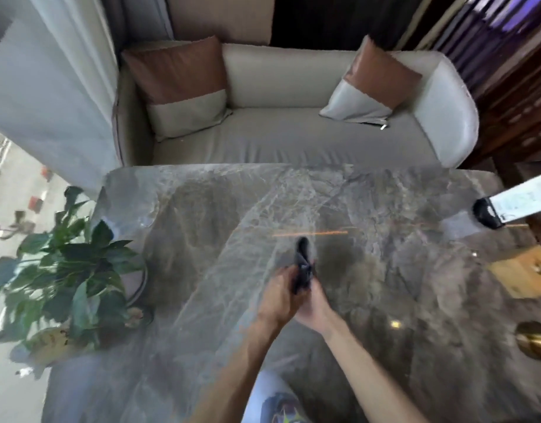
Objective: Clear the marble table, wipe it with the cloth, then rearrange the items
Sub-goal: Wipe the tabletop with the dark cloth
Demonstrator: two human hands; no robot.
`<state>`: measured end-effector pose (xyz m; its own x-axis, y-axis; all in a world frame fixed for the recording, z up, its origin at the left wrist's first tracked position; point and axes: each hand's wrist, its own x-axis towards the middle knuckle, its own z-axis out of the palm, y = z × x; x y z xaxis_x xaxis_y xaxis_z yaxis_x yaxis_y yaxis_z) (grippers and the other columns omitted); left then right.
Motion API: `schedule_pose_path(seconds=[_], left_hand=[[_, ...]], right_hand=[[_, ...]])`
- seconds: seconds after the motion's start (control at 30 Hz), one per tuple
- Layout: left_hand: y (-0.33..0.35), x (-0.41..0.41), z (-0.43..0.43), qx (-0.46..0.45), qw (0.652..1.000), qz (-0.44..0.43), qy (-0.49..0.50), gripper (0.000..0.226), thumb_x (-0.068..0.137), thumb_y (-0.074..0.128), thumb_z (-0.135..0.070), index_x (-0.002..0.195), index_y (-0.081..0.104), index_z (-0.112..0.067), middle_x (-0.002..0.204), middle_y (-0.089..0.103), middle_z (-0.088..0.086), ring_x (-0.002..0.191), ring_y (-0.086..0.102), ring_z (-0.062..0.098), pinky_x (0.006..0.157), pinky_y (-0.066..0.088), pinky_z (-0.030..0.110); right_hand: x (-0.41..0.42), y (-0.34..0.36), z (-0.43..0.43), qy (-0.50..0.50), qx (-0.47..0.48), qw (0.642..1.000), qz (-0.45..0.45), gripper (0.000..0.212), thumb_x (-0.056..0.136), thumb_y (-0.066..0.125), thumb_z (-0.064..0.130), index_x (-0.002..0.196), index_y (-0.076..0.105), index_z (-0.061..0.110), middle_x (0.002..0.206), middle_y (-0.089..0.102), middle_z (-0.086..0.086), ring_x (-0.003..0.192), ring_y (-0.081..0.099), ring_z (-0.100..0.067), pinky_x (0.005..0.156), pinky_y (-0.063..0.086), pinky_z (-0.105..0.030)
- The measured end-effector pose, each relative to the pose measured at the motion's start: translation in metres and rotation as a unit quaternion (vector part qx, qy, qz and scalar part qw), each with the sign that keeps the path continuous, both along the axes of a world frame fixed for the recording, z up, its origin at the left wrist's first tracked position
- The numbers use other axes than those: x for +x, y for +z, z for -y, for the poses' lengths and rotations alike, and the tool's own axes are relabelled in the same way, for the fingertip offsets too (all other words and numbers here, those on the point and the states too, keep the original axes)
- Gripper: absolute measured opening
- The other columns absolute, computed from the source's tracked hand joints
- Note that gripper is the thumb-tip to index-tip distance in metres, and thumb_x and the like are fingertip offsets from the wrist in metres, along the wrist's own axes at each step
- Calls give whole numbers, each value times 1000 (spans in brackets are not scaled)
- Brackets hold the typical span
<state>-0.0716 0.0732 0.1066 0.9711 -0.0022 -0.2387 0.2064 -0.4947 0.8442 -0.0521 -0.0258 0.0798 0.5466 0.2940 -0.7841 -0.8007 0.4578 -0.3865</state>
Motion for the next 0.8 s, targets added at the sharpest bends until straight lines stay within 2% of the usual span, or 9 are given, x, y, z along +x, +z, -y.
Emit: schedule_pose_path(seconds=[0.1, 0.23, 0.33, 0.4, 0.5, 0.6, 0.67, 0.73, 0.8], left_hand=[[13, -2, 75, 40, 993, 36, -104, 25, 76, 56, -24, 98, 64, -15, 99, 67, 9, 91, 63, 27, 73, 48, 31], [6, -8, 161, 159, 965, 51, -203, 30, 71, 45, -30, 92, 61, -16, 92, 64, 11, 87, 60, 35, 75, 48, 41], [-1, -23, 216, 129, 970, 32, -204, 28, 81, 48, -37, 99, 60, -19, 96, 63, 8, 90, 59, 31, 78, 48, 40], [-18, -30, 228, 81, 986, 19, -144, 29, 88, 51, -38, 109, 61, -22, 102, 66, 3, 94, 60, 24, 84, 48, 34], [-65, -22, 205, 130, 991, 32, 0, 38, 91, 44, -38, 119, 61, -18, 114, 68, 5, 104, 63, 25, 95, 41, 26], [-123, -12, 150, 255, 956, -33, 138, 60, 88, 31, -44, 132, 51, -10, 134, 55, 17, 125, 51, 38, 107, 38, 41], [-153, -6, 121, 317, 923, -86, 200, 70, 84, 22, -47, 144, 36, -12, 151, 37, 15, 142, 29, 35, 115, 24, 50], [-173, -1, 108, 359, 900, -83, 233, 69, 85, 20, -45, 147, 27, -15, 156, 29, 12, 145, 21, 31, 119, 16, 51], [-186, 1, 107, 389, 886, -63, 245, 66, 87, 22, -41, 148, 25, -17, 156, 28, 10, 145, 20, 30, 120, 12, 48]], right_hand=[[-11, 21, 77, -70, 32, 997, 22, 45, 78, 55, 58, 80, 72, 16, 85, 72, -5, 84, 70, -18, 79, 57, -29], [-22, 25, 175, -98, 48, 994, -9, 63, 84, 49, 62, 86, 76, 5, 94, 73, -16, 89, 71, -29, 88, 52, -40], [-18, 20, 245, -96, 36, 994, -27, 46, 87, 54, 41, 102, 73, 2, 97, 74, -18, 87, 72, -30, 83, 56, -40], [-10, 13, 286, -107, -16, 994, -24, 46, 83, 57, 32, 120, 64, 6, 106, 73, -13, 95, 71, -27, 87, 55, -40], [21, -2, 337, -148, -75, 986, 13, 48, 82, 60, 29, 127, 61, 14, 115, 71, -6, 104, 67, -21, 97, 49, -43], [68, -26, 379, -162, -132, 976, 58, 27, 90, 52, 28, 102, 74, 18, 99, 76, 0, 87, 73, -15, 72, 60, -30], [105, -43, 398, -145, -226, 957, 106, 25, 81, 63, 41, 90, 77, 22, 103, 75, 1, 90, 71, -14, 80, 59, -30], [142, -68, 409, -82, -368, 914, 150, 62, 51, 74, 65, 96, 72, 22, 111, 69, -1, 102, 65, -21, 97, 50, -41], [168, -91, 406, -39, -489, 849, 195, 84, 45, 68, 69, 110, 65, 16, 108, 61, -4, 106, 59, -27, 96, 45, -41]])
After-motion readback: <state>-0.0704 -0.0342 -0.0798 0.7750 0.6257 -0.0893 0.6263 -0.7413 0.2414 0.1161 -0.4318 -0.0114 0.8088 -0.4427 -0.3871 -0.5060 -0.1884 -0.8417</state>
